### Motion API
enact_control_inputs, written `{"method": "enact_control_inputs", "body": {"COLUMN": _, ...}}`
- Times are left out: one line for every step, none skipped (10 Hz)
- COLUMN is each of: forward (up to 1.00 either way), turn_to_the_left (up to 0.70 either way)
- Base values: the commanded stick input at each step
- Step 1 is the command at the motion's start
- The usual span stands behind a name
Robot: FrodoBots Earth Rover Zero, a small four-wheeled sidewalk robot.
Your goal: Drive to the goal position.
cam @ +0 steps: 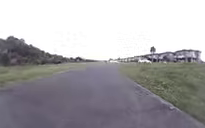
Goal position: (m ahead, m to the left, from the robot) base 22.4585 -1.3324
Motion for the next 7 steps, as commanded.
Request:
{"method": "enact_control_inputs", "body": {"forward": 0.70, "turn_to_the_left": 0.00}}
{"method": "enact_control_inputs", "body": {"forward": 0.70, "turn_to_the_left": 0.00}}
{"method": "enact_control_inputs", "body": {"forward": 0.70, "turn_to_the_left": 0.00}}
{"method": "enact_control_inputs", "body": {"forward": 0.70, "turn_to_the_left": 0.00}}
{"method": "enact_control_inputs", "body": {"forward": 0.70, "turn_to_the_left": 0.00}}
{"method": "enact_control_inputs", "body": {"forward": 0.70, "turn_to_the_left": 0.00}}
{"method": "enact_control_inputs", "body": {"forward": 0.70, "turn_to_the_left": 0.00}}
